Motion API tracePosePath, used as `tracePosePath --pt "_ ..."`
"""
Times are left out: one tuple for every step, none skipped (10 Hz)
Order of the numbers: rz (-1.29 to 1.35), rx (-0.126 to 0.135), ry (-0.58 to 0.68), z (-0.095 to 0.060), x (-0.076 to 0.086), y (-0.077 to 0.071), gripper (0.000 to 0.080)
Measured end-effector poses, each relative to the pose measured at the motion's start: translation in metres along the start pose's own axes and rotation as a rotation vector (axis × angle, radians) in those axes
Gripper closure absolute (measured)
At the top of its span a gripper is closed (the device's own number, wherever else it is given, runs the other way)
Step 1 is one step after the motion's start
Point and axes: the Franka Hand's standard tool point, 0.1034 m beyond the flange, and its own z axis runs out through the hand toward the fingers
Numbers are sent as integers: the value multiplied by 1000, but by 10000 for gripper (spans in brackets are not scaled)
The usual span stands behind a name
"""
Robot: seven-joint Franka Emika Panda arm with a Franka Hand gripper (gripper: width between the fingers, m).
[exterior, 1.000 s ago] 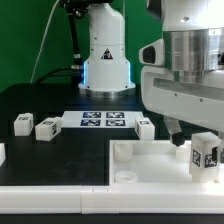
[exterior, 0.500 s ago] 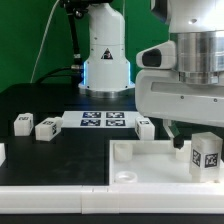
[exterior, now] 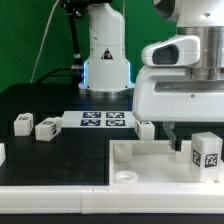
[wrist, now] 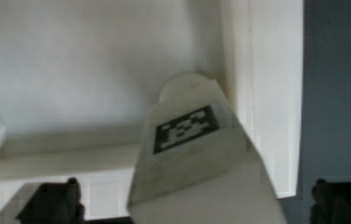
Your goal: Assemble one leg
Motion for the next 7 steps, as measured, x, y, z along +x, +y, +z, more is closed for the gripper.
tracePosePath --pt "-101 -4 0 0 1 4 150" --pt "-150 -5 0 0 2 10 150" --pt "-126 -4 1 0 2 9 150" --pt "-127 -5 1 0 2 9 194" --pt "-126 -5 1 0 2 9 330" --pt "-114 -4 1 0 2 9 330" --pt "-111 -4 1 0 2 9 512"
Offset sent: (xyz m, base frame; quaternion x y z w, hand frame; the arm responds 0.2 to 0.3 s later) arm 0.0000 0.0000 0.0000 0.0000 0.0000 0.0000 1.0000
